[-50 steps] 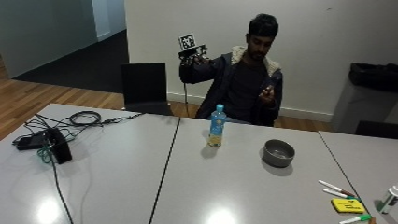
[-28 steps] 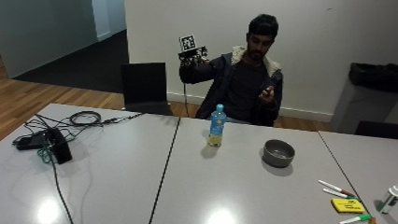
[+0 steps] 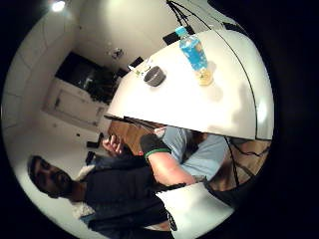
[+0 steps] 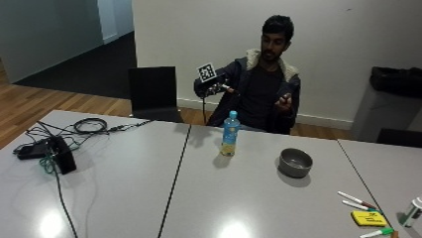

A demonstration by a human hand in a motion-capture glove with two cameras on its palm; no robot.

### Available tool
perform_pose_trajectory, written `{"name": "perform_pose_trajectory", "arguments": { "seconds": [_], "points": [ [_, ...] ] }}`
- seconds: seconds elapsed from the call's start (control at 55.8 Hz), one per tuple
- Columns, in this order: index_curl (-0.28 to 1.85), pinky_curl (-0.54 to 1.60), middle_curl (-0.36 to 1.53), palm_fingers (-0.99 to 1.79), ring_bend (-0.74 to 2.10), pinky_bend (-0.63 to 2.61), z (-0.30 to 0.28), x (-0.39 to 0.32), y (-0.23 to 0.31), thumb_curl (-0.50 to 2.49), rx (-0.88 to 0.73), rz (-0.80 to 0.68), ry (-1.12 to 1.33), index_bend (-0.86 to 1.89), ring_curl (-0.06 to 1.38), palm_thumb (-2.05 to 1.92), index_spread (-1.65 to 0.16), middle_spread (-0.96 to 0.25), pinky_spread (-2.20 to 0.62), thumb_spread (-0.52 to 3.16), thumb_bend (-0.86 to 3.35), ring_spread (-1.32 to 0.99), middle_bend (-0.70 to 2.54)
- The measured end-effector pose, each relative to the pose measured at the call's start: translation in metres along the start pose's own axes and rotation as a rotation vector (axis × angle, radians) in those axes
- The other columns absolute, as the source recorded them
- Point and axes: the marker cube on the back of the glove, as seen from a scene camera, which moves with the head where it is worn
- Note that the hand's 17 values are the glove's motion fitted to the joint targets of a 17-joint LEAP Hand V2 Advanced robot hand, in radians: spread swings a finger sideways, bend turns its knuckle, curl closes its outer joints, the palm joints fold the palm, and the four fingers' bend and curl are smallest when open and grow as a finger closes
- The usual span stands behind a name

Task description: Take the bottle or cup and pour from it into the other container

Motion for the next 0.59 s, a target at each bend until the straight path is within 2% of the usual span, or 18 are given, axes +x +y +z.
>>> {"name": "perform_pose_trajectory", "arguments": {
  "seconds": [0.054,0.143,0.215,0.269,0.358,0.394,0.466,0.484,0.538,0.591],
  "points": [
    [0.28,0.24,0.30,0.30,0.19,0.44,0.018,0.001,-0.014,0.35,0.034,-0.009,-0.054,0.14,0.15,0.39,-0.20,0.13,0.39,0.80,-0.03,0.23,0.27],
    [0.28,0.25,0.31,0.27,0.19,0.46,0.036,0.012,-0.020,0.36,-0.115,-0.103,-0.114,0.14,0.16,0.41,-0.18,0.15,0.39,0.80,-0.03,0.24,0.27],
    [0.27,0.26,0.31,0.25,0.19,0.49,0.058,0.016,-0.051,0.36,-0.040,-0.092,-0.191,0.13,0.16,0.43,-0.17,0.16,0.40,0.80,-0.03,0.25,0.28],
    [0.26,0.26,0.32,0.23,0.19,0.50,0.074,0.016,-0.069,0.37,0.060,0.005,-0.235,0.13,0.17,0.44,-0.16,0.17,0.40,0.80,-0.03,0.25,0.28],
    [0.26,0.27,0.32,0.21,0.20,0.52,0.093,0.021,-0.084,0.37,0.084,0.025,-0.292,0.13,0.18,0.46,-0.15,0.18,0.40,0.80,-0.03,0.26,0.28],
    [0.25,0.27,0.32,0.21,0.20,0.53,0.100,0.025,-0.088,0.37,0.072,-0.021,-0.315,0.13,0.18,0.46,-0.15,0.18,0.40,0.79,-0.03,0.26,0.29],
    [0.25,0.27,0.33,0.20,0.20,0.54,0.114,0.033,-0.104,0.37,0.003,-0.222,-0.405,0.13,0.19,0.47,-0.14,0.19,0.40,0.79,-0.03,0.27,0.29],
    [0.25,0.27,0.33,0.20,0.21,0.54,0.118,0.031,-0.110,0.37,0.018,-0.180,-0.436,0.13,0.20,0.48,-0.14,0.19,0.40,0.79,-0.03,0.27,0.29],
    [0.24,0.28,0.33,0.23,0.23,0.57,0.130,0.018,-0.127,0.38,0.090,0.085,-0.517,0.11,0.20,0.50,-0.13,0.19,0.39,0.79,-0.03,0.27,0.29],
    [0.23,0.29,0.33,0.25,0.25,0.60,0.141,0.015,-0.134,0.38,0.102,0.146,-0.562,0.10,0.21,0.52,-0.13,0.18,0.39,0.79,-0.02,0.27,0.28]
  ]
}}
